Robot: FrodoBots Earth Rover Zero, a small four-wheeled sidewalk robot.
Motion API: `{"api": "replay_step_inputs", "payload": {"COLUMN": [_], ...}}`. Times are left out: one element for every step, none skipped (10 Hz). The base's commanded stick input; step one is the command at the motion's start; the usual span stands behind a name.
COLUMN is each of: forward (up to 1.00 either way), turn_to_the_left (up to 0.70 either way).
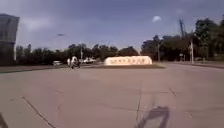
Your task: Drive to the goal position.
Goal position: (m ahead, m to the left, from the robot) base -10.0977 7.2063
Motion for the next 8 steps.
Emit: {"api": "replay_step_inputs", "payload": {"forward": [1.0, 1.0, 1.0, 1.0, 1.0, 1.0, 1.0, 1.0], "turn_to_the_left": [0.02, 0.02, 0.02, 0.02, 0.02, 0.02, 0.02, 0.02]}}
